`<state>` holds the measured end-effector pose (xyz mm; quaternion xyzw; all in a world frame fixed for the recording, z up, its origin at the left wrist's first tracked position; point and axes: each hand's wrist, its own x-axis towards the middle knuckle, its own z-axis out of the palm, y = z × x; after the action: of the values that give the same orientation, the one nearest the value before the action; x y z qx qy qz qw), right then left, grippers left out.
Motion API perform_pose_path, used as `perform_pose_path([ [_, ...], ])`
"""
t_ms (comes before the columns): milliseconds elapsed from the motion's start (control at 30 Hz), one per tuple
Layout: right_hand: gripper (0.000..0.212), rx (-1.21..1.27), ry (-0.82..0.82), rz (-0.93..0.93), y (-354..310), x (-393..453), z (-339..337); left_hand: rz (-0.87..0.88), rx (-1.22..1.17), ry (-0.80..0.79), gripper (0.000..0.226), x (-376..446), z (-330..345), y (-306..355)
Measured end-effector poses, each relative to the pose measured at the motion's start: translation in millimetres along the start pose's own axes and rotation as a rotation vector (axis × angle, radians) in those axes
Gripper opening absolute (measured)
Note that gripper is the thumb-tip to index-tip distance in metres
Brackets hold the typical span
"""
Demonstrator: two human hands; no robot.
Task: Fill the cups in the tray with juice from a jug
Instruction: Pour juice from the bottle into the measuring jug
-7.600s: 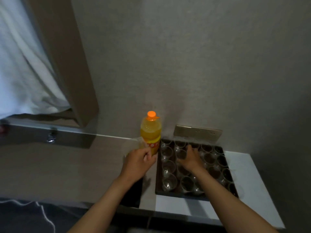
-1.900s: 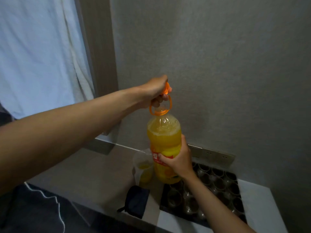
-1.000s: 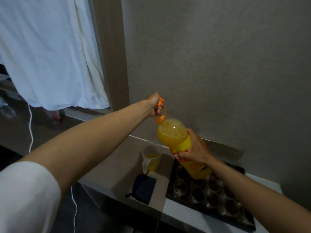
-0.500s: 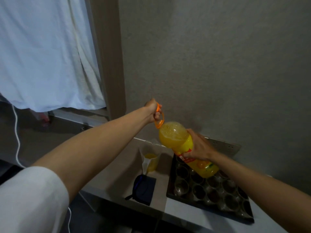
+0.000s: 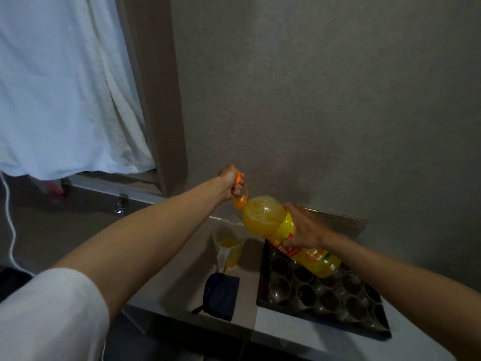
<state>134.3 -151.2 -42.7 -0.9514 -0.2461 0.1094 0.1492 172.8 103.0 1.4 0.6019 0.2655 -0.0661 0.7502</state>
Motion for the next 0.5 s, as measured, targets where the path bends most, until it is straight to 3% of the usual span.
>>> perform_pose_path([
  [500, 0.107, -0.02, -0.069, 0.036, 5, 8, 9, -0.039, -0.007, -0.018, 0.048, 9, -2, -12],
])
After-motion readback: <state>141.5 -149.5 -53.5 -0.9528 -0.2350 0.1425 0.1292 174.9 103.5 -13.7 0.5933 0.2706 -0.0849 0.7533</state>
